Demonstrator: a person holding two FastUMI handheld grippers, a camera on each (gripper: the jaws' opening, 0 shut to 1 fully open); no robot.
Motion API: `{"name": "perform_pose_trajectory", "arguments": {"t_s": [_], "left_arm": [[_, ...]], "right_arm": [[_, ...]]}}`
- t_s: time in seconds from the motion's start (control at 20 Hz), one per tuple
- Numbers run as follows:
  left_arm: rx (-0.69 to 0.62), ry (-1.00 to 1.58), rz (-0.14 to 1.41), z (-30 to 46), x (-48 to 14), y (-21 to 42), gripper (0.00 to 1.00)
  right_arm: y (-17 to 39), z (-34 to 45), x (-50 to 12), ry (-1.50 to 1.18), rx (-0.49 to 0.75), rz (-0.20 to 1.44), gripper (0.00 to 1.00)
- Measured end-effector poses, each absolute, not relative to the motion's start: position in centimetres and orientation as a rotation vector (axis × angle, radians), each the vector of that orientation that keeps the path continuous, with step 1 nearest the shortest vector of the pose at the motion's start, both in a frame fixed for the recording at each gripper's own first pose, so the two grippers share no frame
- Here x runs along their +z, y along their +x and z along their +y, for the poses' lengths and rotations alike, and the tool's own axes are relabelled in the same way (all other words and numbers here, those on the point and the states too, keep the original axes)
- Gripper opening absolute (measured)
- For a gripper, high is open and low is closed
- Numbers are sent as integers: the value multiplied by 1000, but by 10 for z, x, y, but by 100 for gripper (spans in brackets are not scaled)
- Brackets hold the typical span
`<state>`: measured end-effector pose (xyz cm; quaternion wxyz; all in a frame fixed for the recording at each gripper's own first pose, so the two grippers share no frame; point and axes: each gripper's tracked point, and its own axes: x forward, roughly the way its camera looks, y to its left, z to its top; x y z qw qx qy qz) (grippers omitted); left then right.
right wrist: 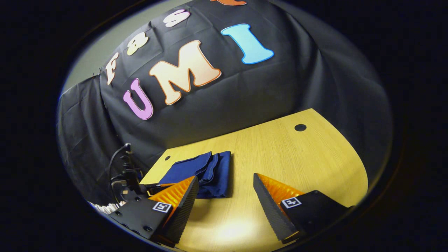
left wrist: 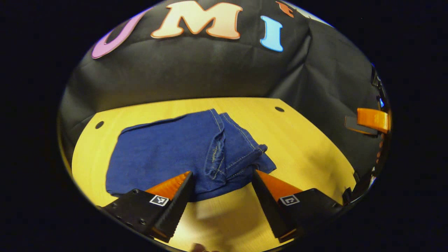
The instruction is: Grasp the waist and the cuffs of the jeans and fold them to make the two legs overlap; first hold the waist and fold one-third of the jeans toward the cuffs, then hold the cuffs and fold the remaining one-third in the same direction to finish folding.
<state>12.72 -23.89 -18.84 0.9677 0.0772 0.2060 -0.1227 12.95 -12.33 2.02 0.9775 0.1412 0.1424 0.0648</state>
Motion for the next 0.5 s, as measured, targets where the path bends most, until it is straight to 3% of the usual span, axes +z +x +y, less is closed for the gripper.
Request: {"name": "perform_pose_trajectory", "arguments": {"t_s": [0.3, 0.5], "left_arm": [[-157, 174, 274, -200, -119, 66, 96], [-71, 106, 221, -172, -106, 42, 96]], "right_arm": [[115, -76, 26, 293, 101, 250, 98], [105, -40, 39, 365, 129, 200, 98]]}}
